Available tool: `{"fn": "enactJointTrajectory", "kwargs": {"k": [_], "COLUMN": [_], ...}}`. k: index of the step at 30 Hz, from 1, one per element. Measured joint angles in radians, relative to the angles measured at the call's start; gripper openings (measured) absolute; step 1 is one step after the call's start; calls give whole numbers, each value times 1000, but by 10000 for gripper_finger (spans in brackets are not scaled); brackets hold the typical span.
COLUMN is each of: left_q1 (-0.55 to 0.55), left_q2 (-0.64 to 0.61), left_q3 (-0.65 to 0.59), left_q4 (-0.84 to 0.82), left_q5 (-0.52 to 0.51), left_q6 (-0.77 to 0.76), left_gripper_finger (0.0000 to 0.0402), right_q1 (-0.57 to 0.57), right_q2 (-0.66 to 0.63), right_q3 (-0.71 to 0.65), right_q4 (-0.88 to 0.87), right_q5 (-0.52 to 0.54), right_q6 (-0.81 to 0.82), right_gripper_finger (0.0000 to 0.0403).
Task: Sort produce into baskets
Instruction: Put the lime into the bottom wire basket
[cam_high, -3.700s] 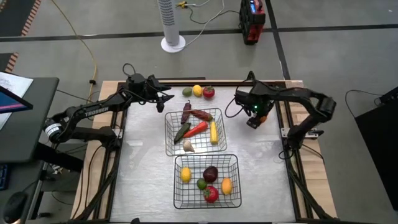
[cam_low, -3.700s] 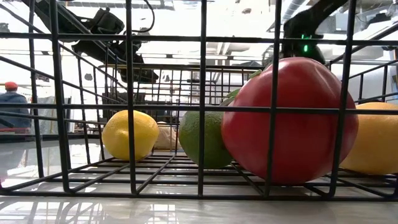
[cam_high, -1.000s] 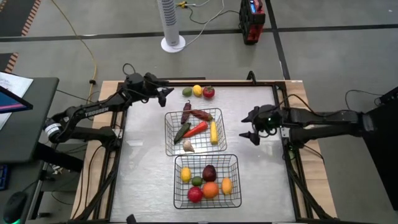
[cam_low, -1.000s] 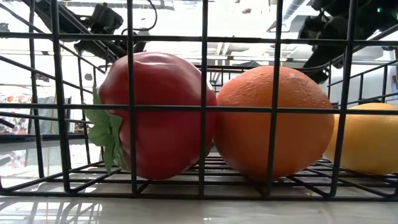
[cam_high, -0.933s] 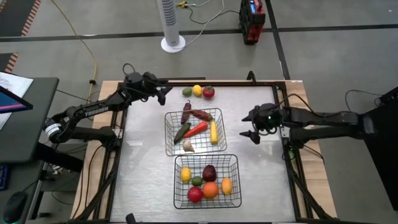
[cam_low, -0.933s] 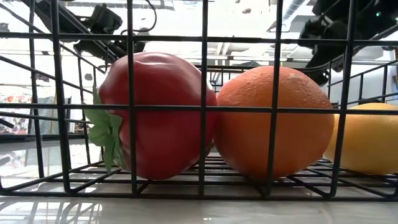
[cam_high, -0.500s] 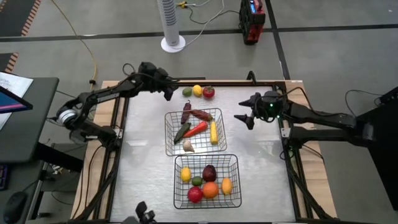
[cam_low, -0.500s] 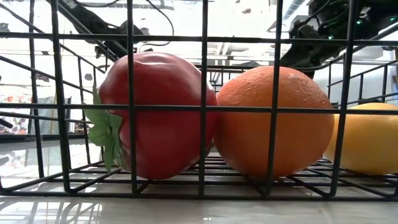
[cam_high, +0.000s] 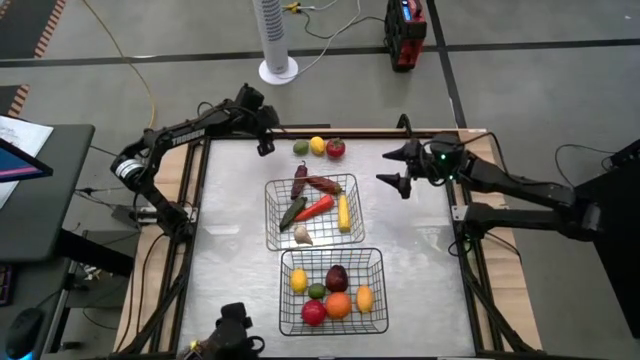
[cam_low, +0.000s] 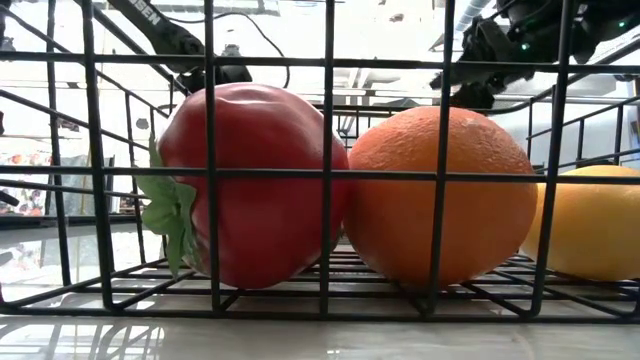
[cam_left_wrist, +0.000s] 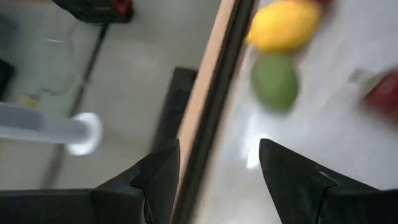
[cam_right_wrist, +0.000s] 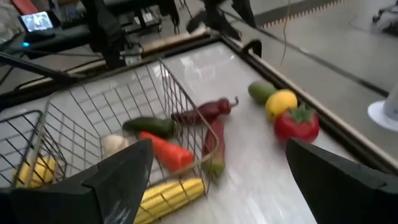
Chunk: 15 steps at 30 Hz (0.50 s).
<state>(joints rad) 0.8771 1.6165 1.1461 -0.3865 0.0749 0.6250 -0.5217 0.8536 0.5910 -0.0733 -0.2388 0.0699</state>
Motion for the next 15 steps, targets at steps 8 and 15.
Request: {"fn": "enactJointTrajectory", "kwargs": {"k": [8,15], "left_q1": [0,-1], "left_q2": [0,6], "left_q3": [-18,-74], "left_q4": [-27,-12], "left_q5": [-80,-60], "left_q6": [320,682], "left_gripper_finger": [208,208], "right_q1": [18,52], "right_q2": [4,5], "right_q3": [24,24], "right_q4": [-2,-16], "right_q5": [0,0], "right_q6": [-24,-20], "right_gripper_finger": [393,393]}}
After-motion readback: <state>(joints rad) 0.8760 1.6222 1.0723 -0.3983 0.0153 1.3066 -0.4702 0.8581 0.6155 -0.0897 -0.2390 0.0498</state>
